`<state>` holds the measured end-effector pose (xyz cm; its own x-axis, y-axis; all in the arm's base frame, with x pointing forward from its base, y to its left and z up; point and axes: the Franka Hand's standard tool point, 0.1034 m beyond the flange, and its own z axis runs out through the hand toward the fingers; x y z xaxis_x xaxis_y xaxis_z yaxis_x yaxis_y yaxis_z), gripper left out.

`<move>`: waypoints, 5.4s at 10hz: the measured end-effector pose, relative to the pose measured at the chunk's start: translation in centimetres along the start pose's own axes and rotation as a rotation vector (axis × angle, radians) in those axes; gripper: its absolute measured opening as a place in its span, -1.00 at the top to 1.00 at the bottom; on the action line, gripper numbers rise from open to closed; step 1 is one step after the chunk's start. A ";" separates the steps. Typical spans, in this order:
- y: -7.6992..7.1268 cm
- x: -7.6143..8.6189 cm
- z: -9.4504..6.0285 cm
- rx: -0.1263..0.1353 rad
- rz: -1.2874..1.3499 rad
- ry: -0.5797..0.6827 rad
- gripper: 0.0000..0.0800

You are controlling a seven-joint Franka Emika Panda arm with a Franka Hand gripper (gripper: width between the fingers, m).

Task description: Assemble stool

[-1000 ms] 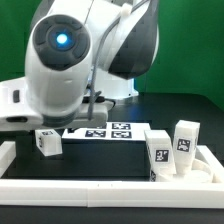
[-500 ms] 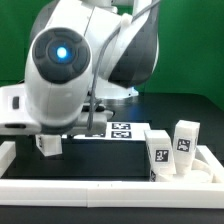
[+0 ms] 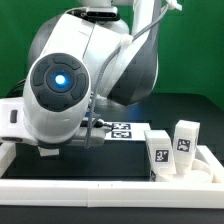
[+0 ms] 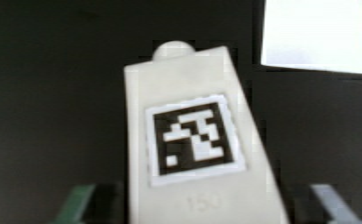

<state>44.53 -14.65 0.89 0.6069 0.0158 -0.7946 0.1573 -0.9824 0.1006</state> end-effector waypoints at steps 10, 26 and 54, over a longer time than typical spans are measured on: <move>-0.2 -2.7 -10.1 -0.029 -0.101 0.429 0.16; -16.7 -5.8 -25.3 0.075 0.046 1.154 0.16; -22.9 3.4 -23.0 0.119 0.105 1.215 0.16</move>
Offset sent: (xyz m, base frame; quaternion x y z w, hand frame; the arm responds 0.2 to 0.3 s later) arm 0.0091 0.0189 0.0567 0.0241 -0.0277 0.0127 0.9992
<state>60.95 12.22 9.67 0.9545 0.0361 0.2960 0.0302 -0.9992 0.0245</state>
